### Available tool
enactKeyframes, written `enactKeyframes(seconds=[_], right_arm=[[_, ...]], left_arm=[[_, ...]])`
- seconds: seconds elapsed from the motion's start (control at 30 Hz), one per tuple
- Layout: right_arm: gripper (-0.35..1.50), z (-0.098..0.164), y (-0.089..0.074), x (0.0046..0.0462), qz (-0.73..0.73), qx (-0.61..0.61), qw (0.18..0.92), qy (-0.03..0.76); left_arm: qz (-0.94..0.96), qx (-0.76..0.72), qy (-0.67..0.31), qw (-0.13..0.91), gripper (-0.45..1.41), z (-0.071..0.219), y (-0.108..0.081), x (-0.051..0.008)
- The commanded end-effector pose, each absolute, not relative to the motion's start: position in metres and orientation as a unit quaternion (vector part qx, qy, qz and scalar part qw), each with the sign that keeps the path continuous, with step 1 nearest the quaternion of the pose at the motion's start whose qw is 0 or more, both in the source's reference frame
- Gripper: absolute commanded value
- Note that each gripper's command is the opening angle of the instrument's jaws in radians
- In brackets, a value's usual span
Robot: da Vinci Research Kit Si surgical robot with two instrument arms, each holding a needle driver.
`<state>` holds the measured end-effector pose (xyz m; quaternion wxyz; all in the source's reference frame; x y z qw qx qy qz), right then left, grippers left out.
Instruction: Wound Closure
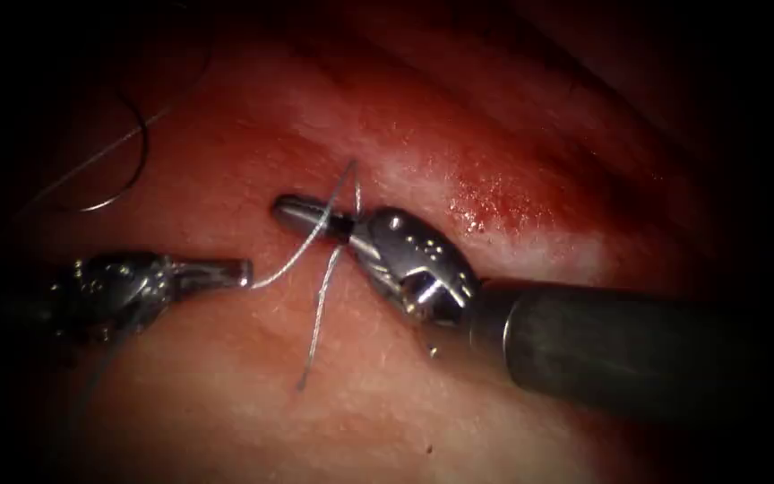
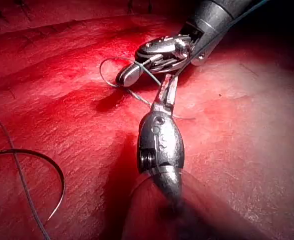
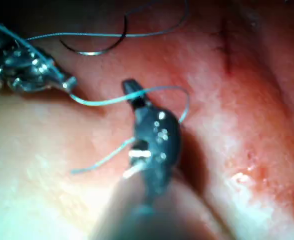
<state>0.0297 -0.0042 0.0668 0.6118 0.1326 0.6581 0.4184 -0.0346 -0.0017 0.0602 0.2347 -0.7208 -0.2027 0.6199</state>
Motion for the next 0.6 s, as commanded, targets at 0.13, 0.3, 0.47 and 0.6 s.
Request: enactKeyframes(seconds=[0.13, 0.3, 0.47, 0.6], right_arm=[[-0.35, 0.0671, -0.0041, 0.031, 0.404, 0.156, 0.587, 0.685], [-0.35, 0.0667, -0.0037, 0.031, 0.382, 0.192, 0.558, 0.711], [-0.35, 0.0664, -0.0035, 0.0308, 0.356, 0.223, 0.546, 0.724], [-0.35, 0.0659, -0.0032, 0.0306, 0.343, 0.247, 0.533, 0.733]], left_arm=[[0.624, -0.712, -0.206, 0.247, -0.45, 0.0614, -0.0024, -0.0349], [0.645, -0.692, -0.199, 0.258, -0.45, 0.063, -0.0021, -0.0342], [0.666, -0.672, -0.184, 0.267, -0.45, 0.0644, -0.0016, -0.0334], [0.679, -0.656, -0.183, 0.276, -0.45, 0.0656, -0.0016, -0.0331]])
